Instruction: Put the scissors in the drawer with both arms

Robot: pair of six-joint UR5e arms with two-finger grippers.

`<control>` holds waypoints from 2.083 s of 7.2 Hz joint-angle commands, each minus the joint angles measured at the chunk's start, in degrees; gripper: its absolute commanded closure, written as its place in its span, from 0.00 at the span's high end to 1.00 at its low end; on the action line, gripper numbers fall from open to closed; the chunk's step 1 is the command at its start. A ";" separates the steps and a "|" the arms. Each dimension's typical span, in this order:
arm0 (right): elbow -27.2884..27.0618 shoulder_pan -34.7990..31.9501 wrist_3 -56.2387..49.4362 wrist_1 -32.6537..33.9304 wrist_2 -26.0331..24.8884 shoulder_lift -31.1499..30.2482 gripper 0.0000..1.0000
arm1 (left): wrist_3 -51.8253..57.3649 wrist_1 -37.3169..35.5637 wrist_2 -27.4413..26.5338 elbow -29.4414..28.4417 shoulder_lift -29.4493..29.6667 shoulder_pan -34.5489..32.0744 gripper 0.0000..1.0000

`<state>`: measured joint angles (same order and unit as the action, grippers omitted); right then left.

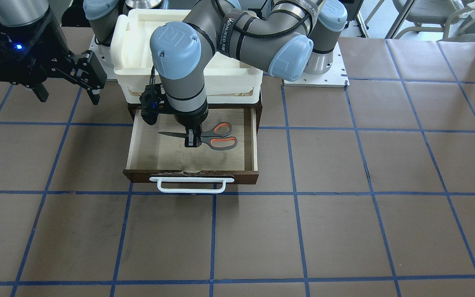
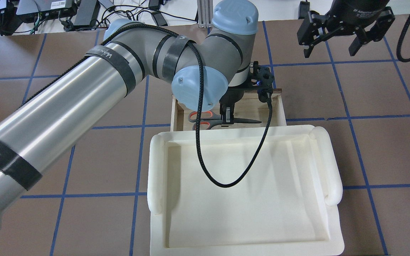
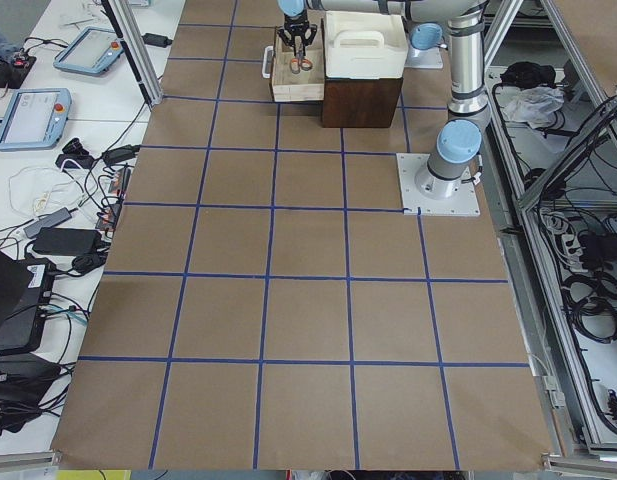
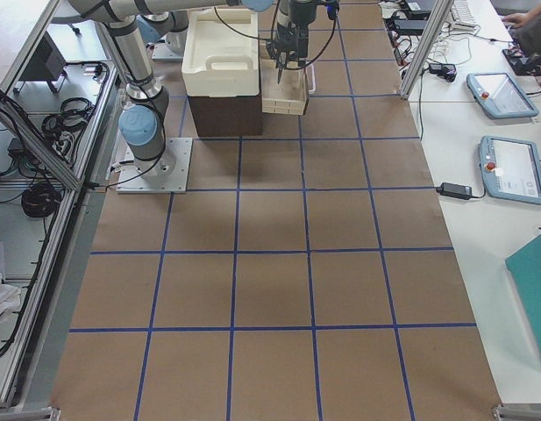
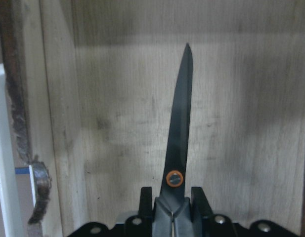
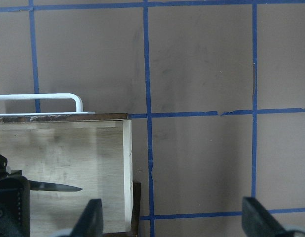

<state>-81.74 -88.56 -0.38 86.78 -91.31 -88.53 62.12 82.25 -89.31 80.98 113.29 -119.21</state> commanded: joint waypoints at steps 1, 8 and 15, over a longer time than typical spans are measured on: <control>-0.08 0.05 -0.24 0.14 0.25 0.11 1.00 | -0.50 -0.34 0.10 0.23 -0.08 -0.06 0.73; -0.26 0.14 -0.33 -0.03 -0.53 0.03 1.00 | -0.59 -0.78 0.01 -0.12 -2.09 1.51 1.00; -0.26 0.14 -0.42 -0.03 -0.80 0.11 1.00 | -40.68 -3.86 -4.09 0.41 -13.95 17.49 1.00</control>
<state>-82.00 -88.42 -0.72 86.74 -92.04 -88.42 30.46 78.23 -91.38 81.12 101.75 -105.07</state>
